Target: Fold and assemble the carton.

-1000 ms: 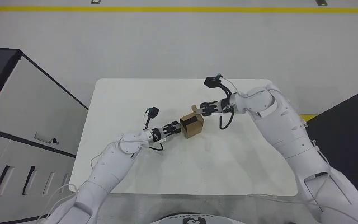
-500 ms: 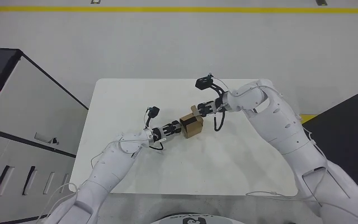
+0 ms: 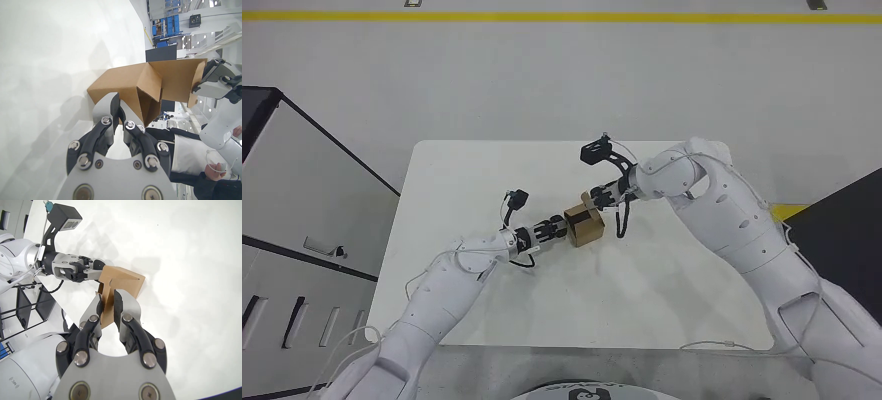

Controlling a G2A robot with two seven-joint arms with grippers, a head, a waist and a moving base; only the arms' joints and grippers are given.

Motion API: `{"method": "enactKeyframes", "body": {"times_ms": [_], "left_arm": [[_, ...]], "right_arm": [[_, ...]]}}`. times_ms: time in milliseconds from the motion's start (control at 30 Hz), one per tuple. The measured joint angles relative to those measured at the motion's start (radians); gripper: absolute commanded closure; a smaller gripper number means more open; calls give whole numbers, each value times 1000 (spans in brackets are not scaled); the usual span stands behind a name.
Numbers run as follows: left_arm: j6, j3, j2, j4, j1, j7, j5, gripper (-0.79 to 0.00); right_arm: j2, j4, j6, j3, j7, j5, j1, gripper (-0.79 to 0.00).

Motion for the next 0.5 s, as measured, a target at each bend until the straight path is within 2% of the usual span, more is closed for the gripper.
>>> {"method": "enactKeyframes", "body": {"times_ms": [400,500], "left_arm": [[-7,2,-2,10,-5,3,-4,0],[-9,2,-3,11,-5,2,-5,0]], "right_arm": [[-24,17,9,-66,32,-40,46,-123],[-33,24,10,-85,41,-49,61,-151]]}}
